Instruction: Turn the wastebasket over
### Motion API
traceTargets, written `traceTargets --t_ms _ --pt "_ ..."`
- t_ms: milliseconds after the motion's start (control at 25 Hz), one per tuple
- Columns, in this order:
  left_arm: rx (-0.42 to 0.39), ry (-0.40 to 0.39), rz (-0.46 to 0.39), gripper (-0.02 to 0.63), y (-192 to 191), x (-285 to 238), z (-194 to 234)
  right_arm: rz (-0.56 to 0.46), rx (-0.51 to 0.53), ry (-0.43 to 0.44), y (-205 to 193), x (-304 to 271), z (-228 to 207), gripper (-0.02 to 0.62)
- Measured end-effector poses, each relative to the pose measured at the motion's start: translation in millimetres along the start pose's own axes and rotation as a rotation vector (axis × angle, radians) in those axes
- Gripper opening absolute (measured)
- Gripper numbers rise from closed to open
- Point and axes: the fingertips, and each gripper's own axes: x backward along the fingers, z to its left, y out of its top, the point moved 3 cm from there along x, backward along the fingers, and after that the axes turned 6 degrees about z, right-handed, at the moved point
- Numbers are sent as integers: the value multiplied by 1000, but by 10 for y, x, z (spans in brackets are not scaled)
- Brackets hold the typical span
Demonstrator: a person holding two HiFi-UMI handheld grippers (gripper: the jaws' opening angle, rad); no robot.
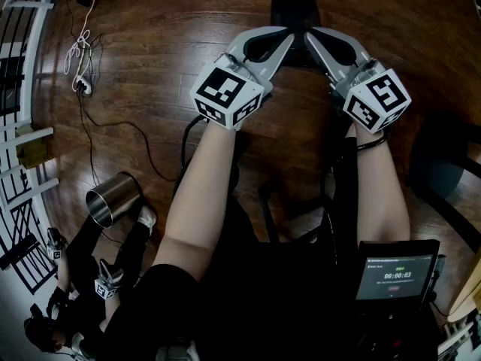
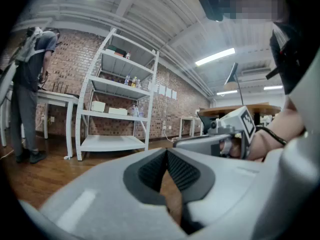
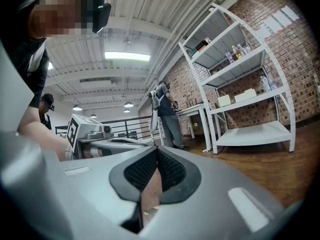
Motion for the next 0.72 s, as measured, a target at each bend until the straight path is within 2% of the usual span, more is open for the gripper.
traceTargets --t_ms 320,440,560,720 --pt "18 -23 11 2 90 -98 239 0 -36 -55 37 -100 -239 11" --pt "26 -18 10 2 129 -250 380 -4 -54 -79 6 -185 -480 11" --pt "25 -12 28 2 131 -464 604 3 -69 -85 0 -371 -765 11" --pt "30 -8 30 2 197 -543 821 12 -83 -76 68 -538 -906 11"
